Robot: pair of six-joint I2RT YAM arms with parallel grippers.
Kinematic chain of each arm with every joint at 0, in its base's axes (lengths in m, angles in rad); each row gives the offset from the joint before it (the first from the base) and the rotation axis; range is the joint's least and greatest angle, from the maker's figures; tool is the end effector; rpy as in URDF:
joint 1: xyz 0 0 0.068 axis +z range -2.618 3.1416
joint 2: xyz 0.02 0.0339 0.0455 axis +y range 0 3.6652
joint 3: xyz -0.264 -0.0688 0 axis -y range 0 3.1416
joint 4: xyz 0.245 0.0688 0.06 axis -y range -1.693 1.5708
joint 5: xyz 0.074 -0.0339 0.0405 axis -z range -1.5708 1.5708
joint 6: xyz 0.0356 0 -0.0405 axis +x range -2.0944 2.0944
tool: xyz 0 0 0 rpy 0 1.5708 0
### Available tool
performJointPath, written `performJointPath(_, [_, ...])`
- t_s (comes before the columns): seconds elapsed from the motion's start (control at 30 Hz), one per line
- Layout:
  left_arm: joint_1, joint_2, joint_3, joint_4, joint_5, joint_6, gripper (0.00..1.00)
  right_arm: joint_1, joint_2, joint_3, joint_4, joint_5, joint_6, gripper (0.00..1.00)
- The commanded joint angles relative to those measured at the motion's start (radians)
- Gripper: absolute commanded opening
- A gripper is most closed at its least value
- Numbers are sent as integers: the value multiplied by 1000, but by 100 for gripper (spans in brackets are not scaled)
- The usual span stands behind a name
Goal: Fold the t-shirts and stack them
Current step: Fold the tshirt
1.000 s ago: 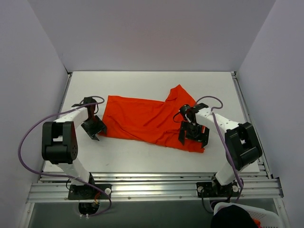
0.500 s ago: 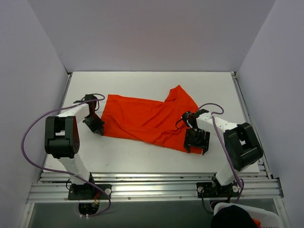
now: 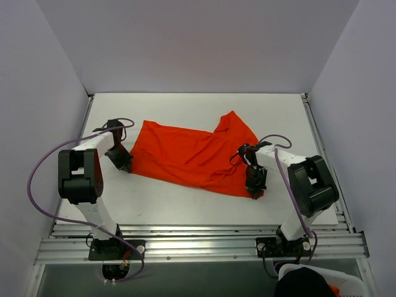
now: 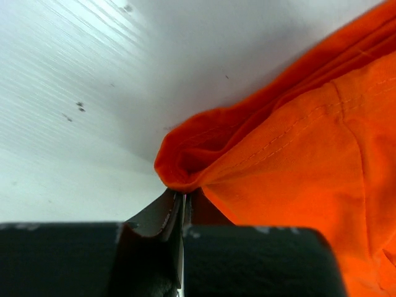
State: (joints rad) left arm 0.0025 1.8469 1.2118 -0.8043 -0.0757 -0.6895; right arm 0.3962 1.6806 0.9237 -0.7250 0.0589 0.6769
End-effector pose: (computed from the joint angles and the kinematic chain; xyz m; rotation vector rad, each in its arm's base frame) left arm 0.3391 0.0035 0.1619 -1.0218 2.8123 0.0404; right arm 0.2572 0.1053 0.1422 0.4285 3.0047 -0.0078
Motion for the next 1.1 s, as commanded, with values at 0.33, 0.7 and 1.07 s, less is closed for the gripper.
performJointPath(0.33, [166,-9,55,-6,-85,128,2,-126,-32,6,-99,116,-34,0])
performJointPath(0.7, [156,-204,-113,-98,39,-4,2,-128,-61,9,-148,122,-8,5])
performJointPath(1.07, [145,-443,-28,-282,65,5,96,-128,-150,321,-358,223,79,100])
